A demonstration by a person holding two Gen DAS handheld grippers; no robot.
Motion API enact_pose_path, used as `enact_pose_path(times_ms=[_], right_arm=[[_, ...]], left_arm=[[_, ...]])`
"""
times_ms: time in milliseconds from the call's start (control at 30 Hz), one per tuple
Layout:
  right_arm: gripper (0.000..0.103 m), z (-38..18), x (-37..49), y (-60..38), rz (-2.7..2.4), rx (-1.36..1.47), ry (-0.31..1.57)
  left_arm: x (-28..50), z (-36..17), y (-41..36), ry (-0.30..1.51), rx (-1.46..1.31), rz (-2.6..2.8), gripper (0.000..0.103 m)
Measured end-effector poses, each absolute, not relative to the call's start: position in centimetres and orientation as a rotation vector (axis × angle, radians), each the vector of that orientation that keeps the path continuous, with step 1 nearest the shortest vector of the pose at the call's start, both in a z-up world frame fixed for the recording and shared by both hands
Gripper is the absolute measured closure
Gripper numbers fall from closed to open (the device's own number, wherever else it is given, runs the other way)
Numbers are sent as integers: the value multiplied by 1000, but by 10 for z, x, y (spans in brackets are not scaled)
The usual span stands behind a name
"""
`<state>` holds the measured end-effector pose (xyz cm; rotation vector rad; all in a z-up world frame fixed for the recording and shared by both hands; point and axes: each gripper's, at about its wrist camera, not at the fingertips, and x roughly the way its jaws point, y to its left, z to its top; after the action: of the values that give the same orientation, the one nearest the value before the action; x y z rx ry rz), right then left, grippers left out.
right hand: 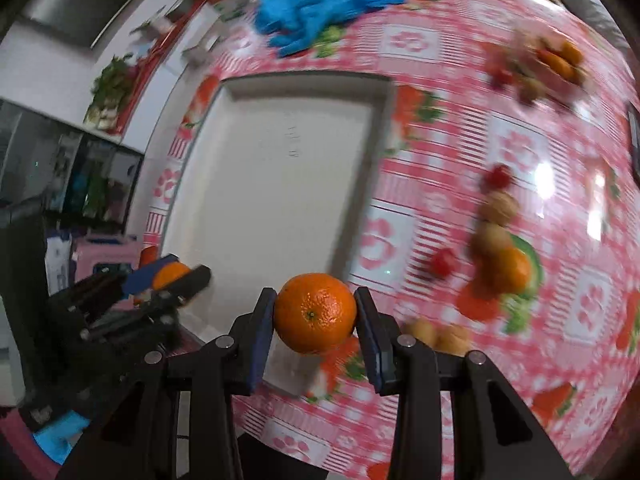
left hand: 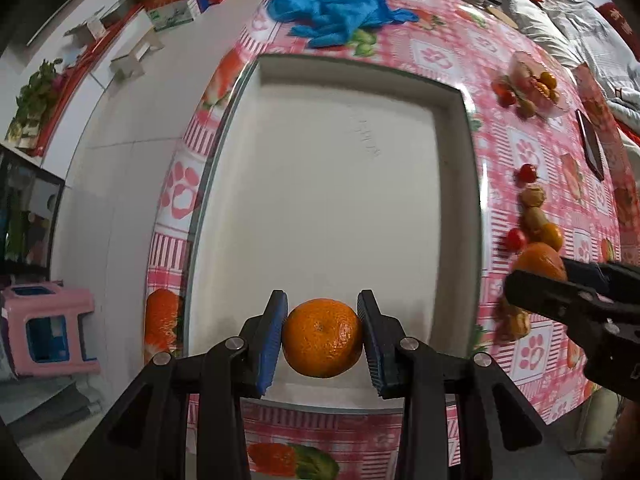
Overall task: Organize fruits
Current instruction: 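Carry the orange with the left gripper into the white tray and release, then move the open left gripper back toward a red cherry tomato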
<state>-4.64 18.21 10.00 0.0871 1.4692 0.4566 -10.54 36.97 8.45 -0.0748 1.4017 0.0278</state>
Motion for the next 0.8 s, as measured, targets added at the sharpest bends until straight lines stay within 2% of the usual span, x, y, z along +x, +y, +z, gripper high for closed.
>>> enact_pose_path(times_ms=[300,367,400,433,467,533,800], right_arm=[[60,70,-31,217,486,37,1535],[59,67,-29,221,490,36,1551],[58,65,-29,222,496,42,1557],[53,65,-28,223,506,52,1561],[39,64,-27,225,507,51,1558],[18,69,-27,225,504,44,1534],[16,102,-33,169,359,64,1357]], left_arm=[[-109,70,384,1407,-75,23,65],[-108,68,384,1413,-63,15,55],[-109,68,383,1416,-56,17,40],[-109,69,382,1407,-45,26,32],[-109,70,382,1396,-40,31,32],[-109,74,380,1392,-35,21,32],[-124,89,370,1333,-29,13,32]])
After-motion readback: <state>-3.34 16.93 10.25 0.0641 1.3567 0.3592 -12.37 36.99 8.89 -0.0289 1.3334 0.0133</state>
